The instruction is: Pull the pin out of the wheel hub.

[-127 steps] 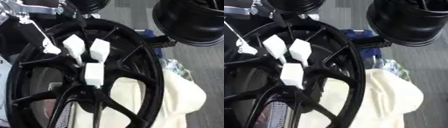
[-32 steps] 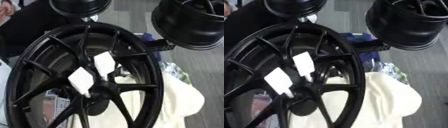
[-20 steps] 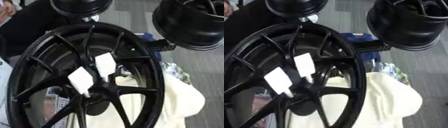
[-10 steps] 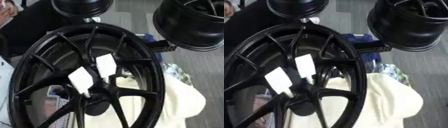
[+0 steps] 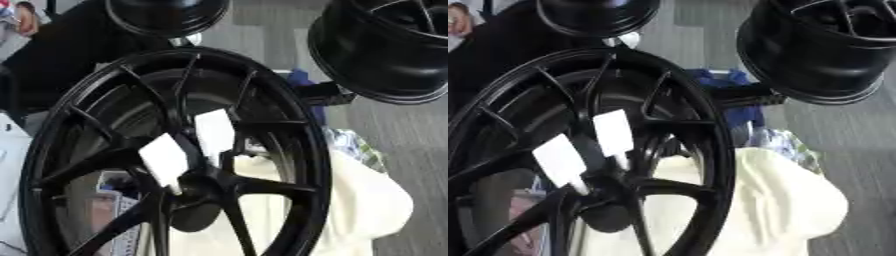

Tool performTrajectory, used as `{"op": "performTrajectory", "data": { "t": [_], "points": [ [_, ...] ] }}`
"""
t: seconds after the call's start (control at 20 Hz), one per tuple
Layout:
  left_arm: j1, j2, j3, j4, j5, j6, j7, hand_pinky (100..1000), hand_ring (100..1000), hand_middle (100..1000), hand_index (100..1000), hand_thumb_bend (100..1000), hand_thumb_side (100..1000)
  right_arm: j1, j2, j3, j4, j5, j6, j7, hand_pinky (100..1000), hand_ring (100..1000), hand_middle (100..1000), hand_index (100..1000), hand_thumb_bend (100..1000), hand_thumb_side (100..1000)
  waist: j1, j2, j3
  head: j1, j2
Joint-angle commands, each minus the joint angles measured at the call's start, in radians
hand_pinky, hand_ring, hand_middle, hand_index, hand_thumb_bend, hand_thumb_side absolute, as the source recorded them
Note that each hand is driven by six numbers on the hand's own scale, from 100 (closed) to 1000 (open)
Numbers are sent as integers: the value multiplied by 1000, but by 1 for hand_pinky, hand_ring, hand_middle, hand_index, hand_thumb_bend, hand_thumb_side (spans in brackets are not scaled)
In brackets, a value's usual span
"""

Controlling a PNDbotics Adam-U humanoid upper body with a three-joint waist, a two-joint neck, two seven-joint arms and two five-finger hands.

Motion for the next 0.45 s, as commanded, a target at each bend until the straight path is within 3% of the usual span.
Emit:
{"op": "performTrajectory", "data": {
  "t": [0.05,0.3,0.45],
  "points": [
    [3,23,8,-143,35,3,68,812,692,600,792,100,451,-7,-63,7,-12,24,68,-55,452,613,633,797,421,265,1,-23,2,-2,5],
    [34,18,-13,-314,49,12,109,811,688,594,787,102,420,-9,-91,28,-12,48,85,-55,461,615,633,796,425,259,1,-26,1,-3,4],
    [37,19,-21,-336,39,-13,107,810,686,591,786,109,399,-10,-104,37,-12,59,90,-55,465,616,632,795,427,256,1,-28,1,-1,4]
  ]
}}
